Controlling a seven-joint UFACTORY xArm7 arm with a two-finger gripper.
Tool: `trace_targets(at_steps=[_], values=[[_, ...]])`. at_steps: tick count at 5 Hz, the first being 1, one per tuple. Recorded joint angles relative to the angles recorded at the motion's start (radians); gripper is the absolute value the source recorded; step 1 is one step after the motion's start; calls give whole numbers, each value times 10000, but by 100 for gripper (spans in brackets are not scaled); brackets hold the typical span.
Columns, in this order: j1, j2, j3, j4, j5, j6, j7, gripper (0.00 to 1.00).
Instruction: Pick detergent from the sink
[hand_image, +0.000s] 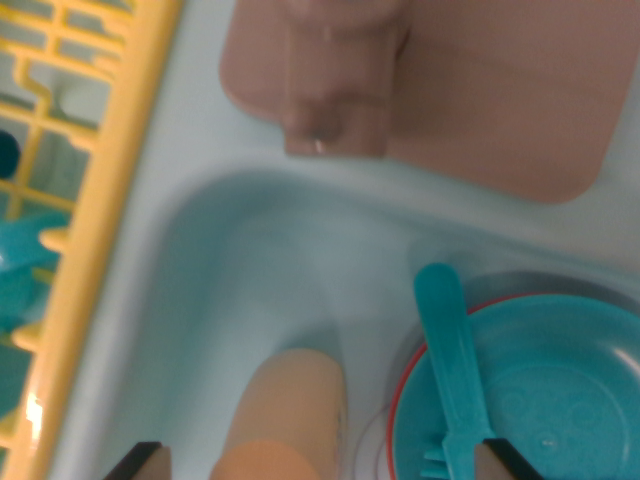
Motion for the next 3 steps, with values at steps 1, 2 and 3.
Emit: trace_targets(at_steps=[1, 2, 3], values=[[-21, 67, -26, -250, 22, -293, -169, 0], [-21, 67, -26, -250, 22, -293, -169, 0], [-38, 121, -46, -450, 40, -528, -304, 0]])
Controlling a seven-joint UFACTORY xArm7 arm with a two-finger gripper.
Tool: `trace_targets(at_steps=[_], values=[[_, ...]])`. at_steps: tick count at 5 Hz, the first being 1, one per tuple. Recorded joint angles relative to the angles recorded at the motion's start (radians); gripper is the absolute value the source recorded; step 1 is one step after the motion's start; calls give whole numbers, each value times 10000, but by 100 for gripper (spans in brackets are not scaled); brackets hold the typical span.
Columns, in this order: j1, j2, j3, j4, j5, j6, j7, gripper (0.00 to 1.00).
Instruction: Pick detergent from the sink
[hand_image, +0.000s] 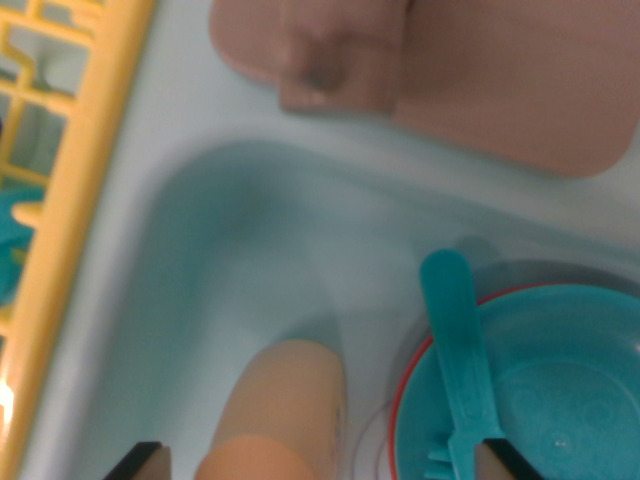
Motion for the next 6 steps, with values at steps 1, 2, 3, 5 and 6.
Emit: trace_targets(at_steps=[1, 2, 3, 5, 6], values=[[0, 0, 0, 0, 0, 0, 0, 0], [-13, 40, -15, -149, 13, -175, -101, 0], [-13, 40, -15, -149, 13, -175, -101, 0], [-20, 64, -24, -238, 21, -279, -161, 0], [-23, 73, -28, -270, 24, -317, -182, 0]])
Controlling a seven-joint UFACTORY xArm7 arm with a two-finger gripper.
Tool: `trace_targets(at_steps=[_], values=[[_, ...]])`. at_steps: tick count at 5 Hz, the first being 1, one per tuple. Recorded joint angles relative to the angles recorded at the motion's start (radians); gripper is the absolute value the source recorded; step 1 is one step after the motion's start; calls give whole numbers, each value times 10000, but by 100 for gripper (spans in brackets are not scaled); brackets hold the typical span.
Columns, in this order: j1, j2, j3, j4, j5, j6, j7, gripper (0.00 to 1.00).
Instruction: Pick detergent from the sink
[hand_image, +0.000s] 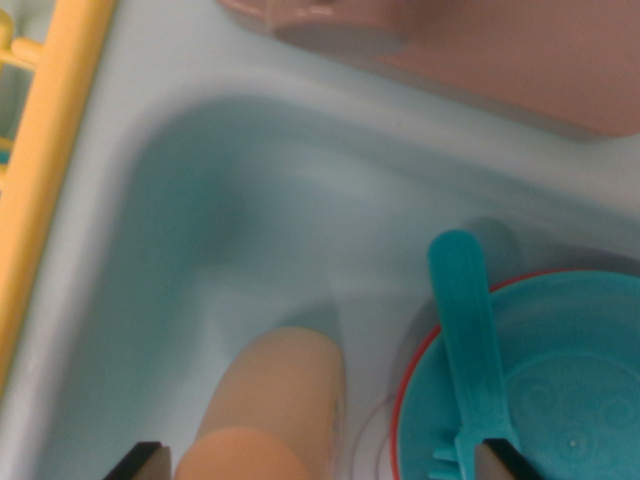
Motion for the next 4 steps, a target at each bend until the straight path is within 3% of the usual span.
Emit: trace_targets(at_steps=[2, 3, 4], values=[[0, 0, 0, 0, 0, 0, 0, 0], [0, 0, 0, 0, 0, 0, 0, 100], [0, 0, 0, 0, 0, 0, 0, 100]])
